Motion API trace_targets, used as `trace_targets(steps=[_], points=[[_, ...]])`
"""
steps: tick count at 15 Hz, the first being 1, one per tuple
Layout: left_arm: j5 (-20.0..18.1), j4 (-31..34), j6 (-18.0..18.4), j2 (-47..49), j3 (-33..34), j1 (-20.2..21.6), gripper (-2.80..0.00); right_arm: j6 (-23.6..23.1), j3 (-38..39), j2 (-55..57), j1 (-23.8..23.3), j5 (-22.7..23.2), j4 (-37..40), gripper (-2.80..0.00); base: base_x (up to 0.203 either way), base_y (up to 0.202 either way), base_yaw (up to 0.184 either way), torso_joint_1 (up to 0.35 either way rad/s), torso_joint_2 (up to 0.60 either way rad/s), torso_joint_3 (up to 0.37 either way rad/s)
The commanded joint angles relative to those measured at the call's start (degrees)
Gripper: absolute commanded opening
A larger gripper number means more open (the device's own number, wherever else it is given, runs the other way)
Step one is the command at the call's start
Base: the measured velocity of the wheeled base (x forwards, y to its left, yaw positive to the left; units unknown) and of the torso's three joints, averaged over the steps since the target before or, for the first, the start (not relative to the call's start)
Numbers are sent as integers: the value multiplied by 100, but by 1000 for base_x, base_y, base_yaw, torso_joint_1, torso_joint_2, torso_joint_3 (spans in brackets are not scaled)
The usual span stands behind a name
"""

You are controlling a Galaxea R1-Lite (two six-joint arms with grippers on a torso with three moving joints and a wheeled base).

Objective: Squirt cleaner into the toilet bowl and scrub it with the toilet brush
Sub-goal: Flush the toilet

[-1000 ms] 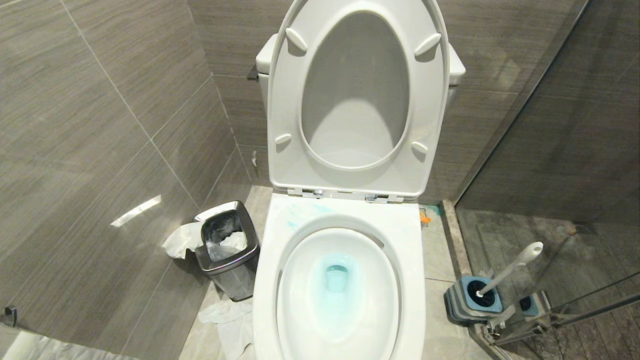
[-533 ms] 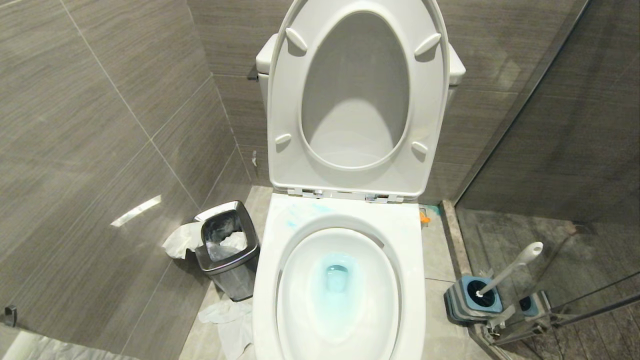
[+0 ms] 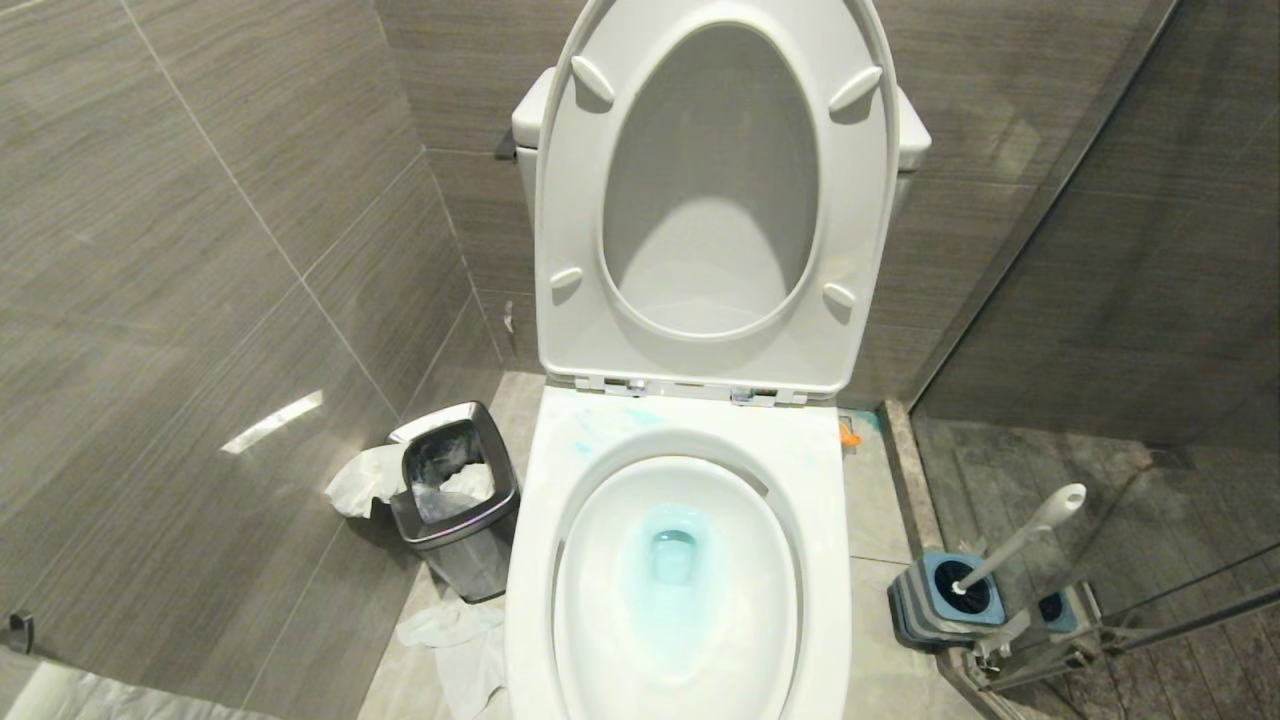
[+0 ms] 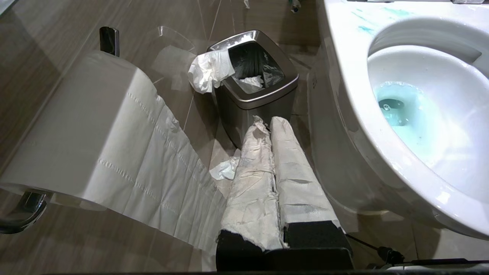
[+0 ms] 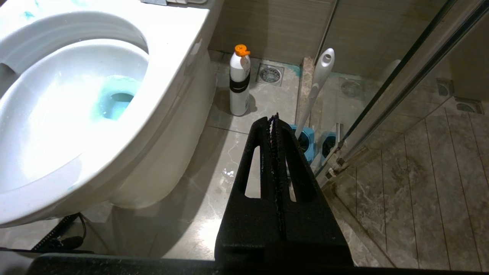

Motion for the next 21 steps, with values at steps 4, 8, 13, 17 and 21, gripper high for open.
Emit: trace_targets(steps=[4,8,13,17,21], points=[[-486,137,257,328,-797,-25,-280,-2,1,10,0,2,2,-280,0,0,0,0,0,0],[-1026,189,503,1831,-2071,-40,-280,-2,1,10,0,2,2,-280,0,0,0,0,0,0],[-1439,32,569,3436,-3190,-353,-280,-2,1,10,0,2,2,-280,0,0,0,0,0,0],[-1138,-83,430,4221,-3410,-1703,-280,-2,1,10,9,2,2,-280,0,0,0,0,0,0],[-1059,-1007,348,5885,-3953,-1867,-280,-2,1,10,0,2,2,-280,0,0,0,0,0,0]])
